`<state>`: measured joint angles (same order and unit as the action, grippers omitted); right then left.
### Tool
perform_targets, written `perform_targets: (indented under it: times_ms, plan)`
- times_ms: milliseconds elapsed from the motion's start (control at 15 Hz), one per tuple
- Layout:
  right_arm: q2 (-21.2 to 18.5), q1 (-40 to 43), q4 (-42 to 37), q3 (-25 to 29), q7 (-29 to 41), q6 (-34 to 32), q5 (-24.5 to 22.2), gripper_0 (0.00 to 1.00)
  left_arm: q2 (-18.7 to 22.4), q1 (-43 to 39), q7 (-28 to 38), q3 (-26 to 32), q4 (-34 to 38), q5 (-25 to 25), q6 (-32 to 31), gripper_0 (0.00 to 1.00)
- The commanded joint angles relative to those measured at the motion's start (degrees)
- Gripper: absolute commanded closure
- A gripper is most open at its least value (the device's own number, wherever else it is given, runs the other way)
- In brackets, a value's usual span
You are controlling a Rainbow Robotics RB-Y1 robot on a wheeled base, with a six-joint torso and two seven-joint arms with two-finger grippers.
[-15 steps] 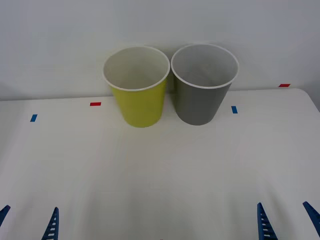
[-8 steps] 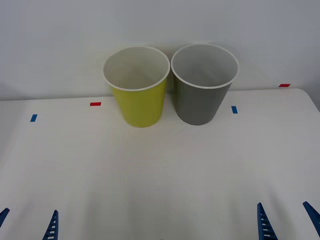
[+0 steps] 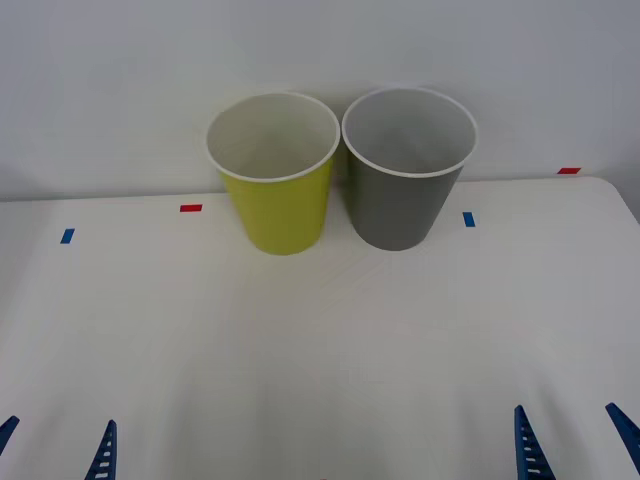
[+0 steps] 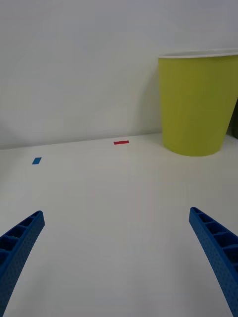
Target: Put cans in the gray bin and PET bottles in the light green bin.
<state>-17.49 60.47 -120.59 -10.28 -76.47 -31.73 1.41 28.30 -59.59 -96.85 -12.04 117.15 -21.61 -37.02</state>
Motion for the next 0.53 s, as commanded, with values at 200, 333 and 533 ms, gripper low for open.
perform_targets:
  times_ms: [200,333,533]
  plan:
    - [0.0,0.0,0.0,0.0,0.0,0.0,0.0,0.0,0.0,0.0,0.0,0.0,0.0,0.0,0.0,0.0]
    - [0.0,0.0,0.0,0.0,0.0,0.0,0.0,0.0,0.0,0.0,0.0,0.0,0.0,0.0,0.0,0.0]
    - [0.0,0.0,0.0,0.0,0.0,0.0,0.0,0.0,0.0,0.0,0.0,0.0,0.0,0.0,0.0,0.0]
